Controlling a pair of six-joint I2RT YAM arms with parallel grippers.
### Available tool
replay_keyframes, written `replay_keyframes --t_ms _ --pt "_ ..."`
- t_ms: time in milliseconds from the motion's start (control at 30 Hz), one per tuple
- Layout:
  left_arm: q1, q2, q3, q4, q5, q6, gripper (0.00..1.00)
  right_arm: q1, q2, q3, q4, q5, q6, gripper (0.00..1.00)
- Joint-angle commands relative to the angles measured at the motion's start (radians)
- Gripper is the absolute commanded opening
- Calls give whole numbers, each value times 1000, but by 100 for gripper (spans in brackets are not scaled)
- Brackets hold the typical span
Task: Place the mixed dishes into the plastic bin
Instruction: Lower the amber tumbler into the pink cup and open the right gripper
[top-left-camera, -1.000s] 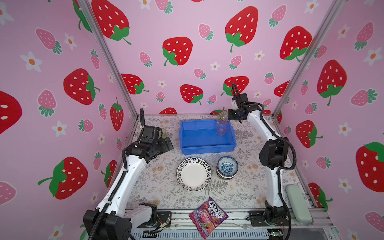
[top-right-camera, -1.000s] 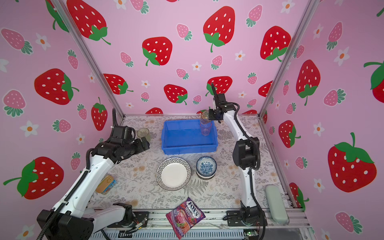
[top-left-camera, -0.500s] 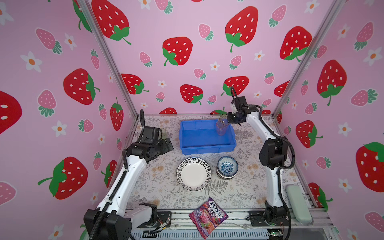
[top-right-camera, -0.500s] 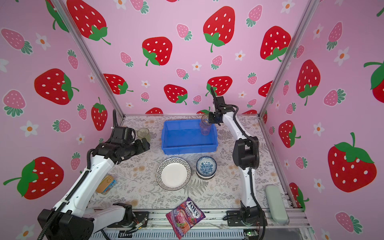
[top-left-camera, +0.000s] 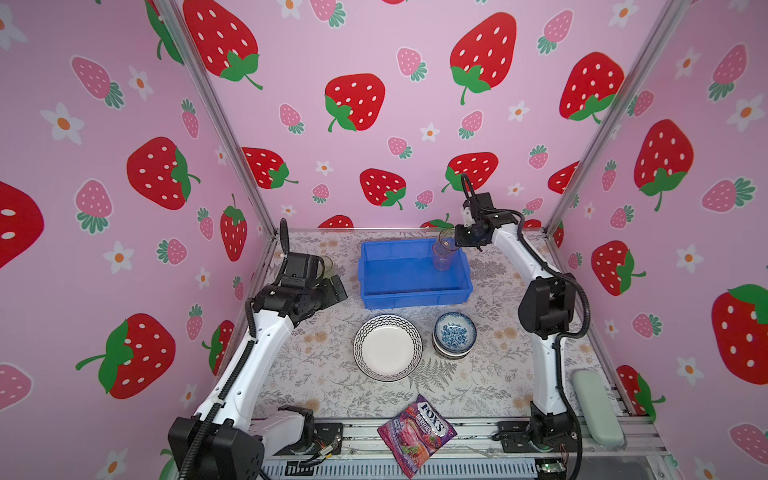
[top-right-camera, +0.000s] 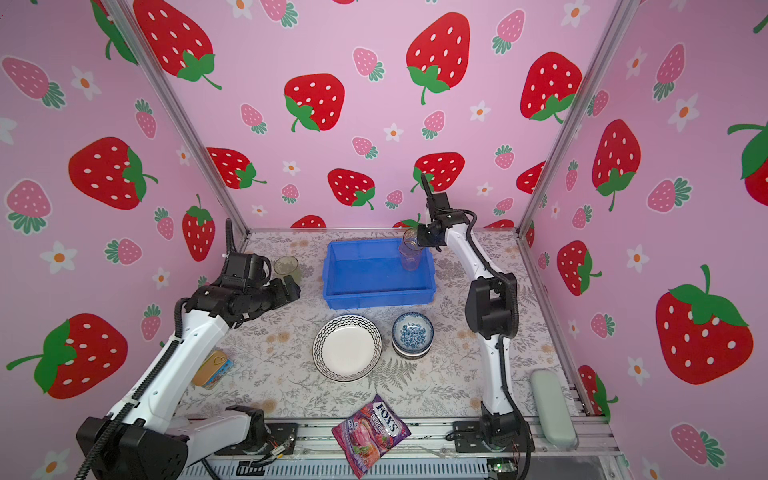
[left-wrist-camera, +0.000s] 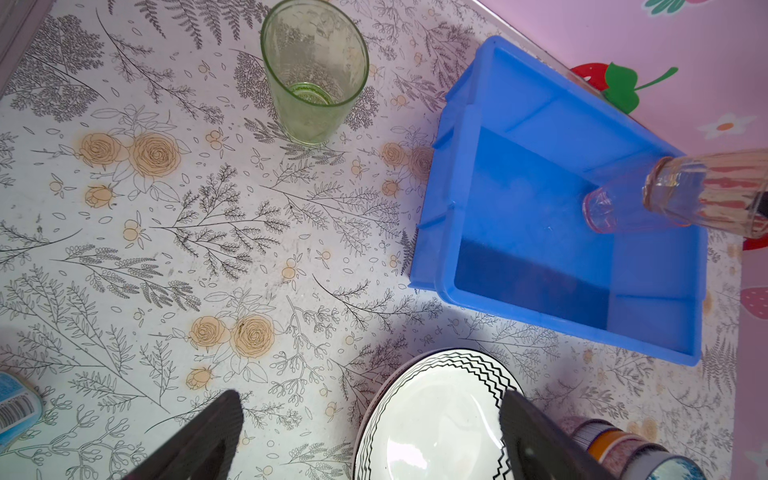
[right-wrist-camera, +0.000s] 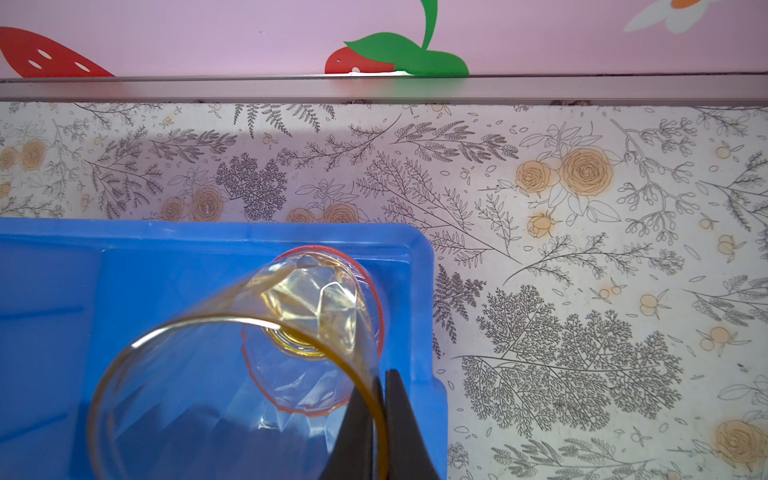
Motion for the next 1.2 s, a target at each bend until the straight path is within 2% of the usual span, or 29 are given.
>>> replay_keyframes --t_ms 0,300,733,1167 --pt "7 6 -1 -1 4 -5 99 1 -65 -7 -6 16 -10 0" --pt "7 12 -4 4 12 -6 99 2 -68 11 -53 44 -15 0" --pt "7 17 -9 7 24 -11 99 9 19 109 -111 16 -18 0" --pt "8 28 -13 12 31 -15 99 10 54 119 -123 10 -16 0"
